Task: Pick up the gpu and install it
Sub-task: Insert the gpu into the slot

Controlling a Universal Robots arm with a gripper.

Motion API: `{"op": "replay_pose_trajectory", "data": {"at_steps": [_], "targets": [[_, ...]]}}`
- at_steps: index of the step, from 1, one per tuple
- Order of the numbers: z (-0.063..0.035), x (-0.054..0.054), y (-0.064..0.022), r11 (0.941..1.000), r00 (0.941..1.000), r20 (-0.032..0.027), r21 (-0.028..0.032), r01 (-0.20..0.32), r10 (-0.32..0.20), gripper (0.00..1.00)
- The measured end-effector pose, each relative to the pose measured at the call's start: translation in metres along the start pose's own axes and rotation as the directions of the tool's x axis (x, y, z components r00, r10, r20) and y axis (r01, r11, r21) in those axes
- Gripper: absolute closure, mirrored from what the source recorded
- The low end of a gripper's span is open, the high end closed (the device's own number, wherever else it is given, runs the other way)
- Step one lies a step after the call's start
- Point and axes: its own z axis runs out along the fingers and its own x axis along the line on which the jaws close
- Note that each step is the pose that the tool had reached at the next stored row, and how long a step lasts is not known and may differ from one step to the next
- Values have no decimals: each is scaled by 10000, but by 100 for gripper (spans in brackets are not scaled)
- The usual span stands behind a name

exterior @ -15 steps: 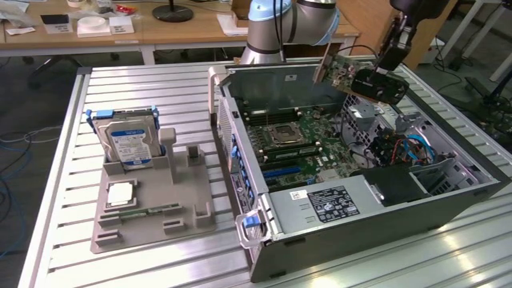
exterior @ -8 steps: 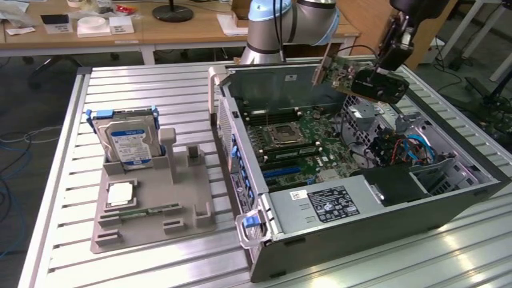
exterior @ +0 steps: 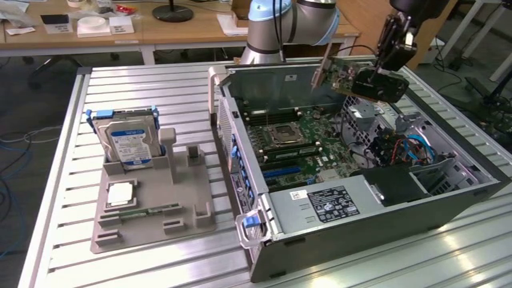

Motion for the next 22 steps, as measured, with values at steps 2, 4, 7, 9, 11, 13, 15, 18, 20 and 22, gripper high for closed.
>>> {"op": "replay_pose_trajectory", "data": {"at_steps": [2, 4, 7, 9, 11, 13, 15, 18, 20, 22], "targets": [[0, -1, 0, 9998, 9998, -16, 4, 216, -216, 73], [0, -1, 0, 9991, 9991, -32, 8, 423, -423, 73], [0, -2, 1, 9974, 9974, -56, 13, 722, -722, 73], [0, -2, 1, 9956, 9956, -73, 16, 935, -935, 73], [0, -2, 1, 9934, 9934, -88, 19, 1145, -1145, 73], [0, -2, 1, 9906, 9906, -104, 21, 1365, -1365, 73], [0, -2, 1, 9873, 9872, -119, 22, 1588, -1588, 73], [0, -2, 1, 9813, 9812, -142, 24, 1926, -1925, 73], [0, -2, 1, 9767, 9766, -157, 24, 2147, -2147, 73], [0, -2, 1, 9712, 9711, -170, 22, 2383, -2383, 73]]}}
